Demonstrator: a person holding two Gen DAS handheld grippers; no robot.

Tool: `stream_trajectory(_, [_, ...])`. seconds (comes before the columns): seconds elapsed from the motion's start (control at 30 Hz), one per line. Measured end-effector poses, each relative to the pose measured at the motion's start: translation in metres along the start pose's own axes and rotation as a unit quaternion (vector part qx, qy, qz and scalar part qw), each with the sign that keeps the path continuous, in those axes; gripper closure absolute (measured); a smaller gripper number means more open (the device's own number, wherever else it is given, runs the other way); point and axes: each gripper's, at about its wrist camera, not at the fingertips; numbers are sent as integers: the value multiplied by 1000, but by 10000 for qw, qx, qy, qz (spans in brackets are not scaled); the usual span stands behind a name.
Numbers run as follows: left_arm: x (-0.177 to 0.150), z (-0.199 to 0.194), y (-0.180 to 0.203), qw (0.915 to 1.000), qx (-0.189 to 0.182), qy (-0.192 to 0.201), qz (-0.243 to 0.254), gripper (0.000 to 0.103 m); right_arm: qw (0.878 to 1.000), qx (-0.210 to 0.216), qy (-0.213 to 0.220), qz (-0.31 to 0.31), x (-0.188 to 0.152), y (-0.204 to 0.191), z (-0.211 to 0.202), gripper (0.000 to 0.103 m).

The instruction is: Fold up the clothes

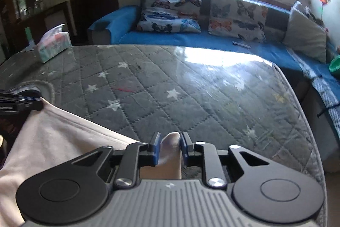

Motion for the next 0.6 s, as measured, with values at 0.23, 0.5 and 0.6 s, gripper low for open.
stream_trajectory(0.23, [-2,-1,1,10000,56,-22,-43,93,9980,-298,364,-428,0,-27,-15,78])
stream_trajectory(0.5, [-2,2,0,9999,56,-57,-82,91,9984,164,65,-529,1,-35,-7,75])
stream_trajectory(0.6, [-2,2,0,9999,86,-77,-73,88,9986,227,-180,-451,-3,-34,12,75])
Point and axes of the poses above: each gripper's, at about its wrist camera, not at the fingertips, and z roughly the way its jaws point, y to its right, x to its top, and after that the axes turned 5 degrees about -y, right-handed
